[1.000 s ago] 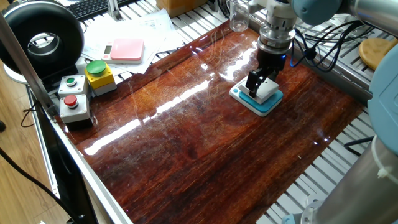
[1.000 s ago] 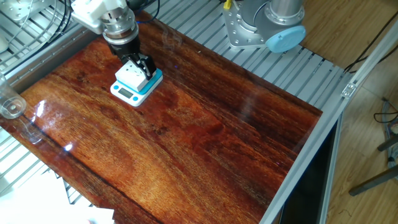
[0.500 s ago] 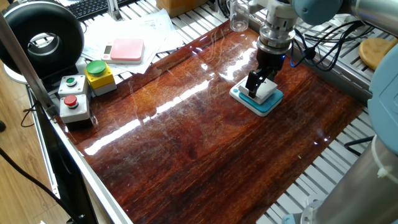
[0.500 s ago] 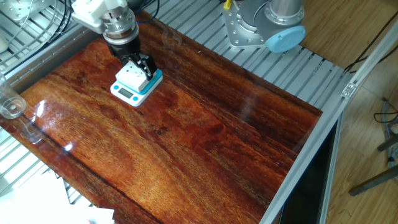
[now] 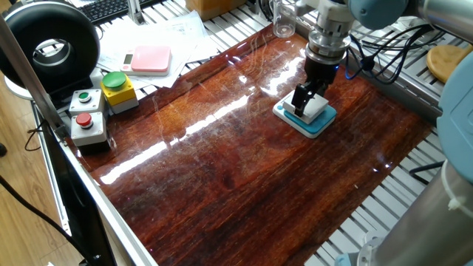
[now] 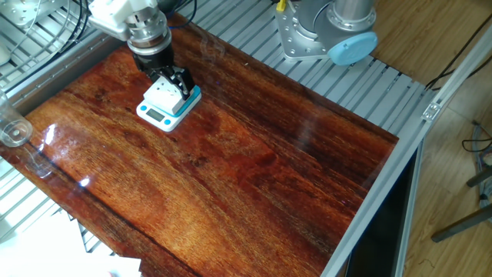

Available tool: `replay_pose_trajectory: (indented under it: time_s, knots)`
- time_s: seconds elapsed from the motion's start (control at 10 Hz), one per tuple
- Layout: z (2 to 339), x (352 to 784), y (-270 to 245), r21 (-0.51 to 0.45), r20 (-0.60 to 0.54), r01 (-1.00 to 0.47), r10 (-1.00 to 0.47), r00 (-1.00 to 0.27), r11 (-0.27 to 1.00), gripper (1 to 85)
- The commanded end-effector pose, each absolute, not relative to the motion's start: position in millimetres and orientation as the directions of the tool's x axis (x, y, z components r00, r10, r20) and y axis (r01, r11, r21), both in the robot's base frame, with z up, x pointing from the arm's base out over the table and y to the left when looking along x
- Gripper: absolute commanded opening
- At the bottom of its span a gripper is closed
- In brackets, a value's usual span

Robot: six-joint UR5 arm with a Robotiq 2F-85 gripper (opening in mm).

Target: Place the block on the scale

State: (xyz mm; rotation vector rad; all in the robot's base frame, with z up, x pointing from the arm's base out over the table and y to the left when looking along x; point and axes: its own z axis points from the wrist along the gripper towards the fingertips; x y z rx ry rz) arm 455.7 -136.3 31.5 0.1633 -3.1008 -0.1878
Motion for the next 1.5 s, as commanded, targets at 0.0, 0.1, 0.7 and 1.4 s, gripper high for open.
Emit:
replay_pose_trajectory:
  time_s: [0.0, 0.1, 0.7, 1.4]
  knots:
    - [32.1, 457.5, -135.4, 0.139, 0.011, -0.118, -0.121, -0.993, 0.983, 53.7]
    - [31.9, 457.5, -135.5, 0.141, 0.011, -0.118, -0.121, -0.993, 0.983, 54.7]
    - [31.7, 455.0, -137.6, 0.141, 0.017, -0.15, -0.154, -0.988, 0.979, 64.0]
    - [30.0, 455.6, -144.2, 0.124, 0.012, -0.204, -0.207, -0.978, 0.971, 79.0]
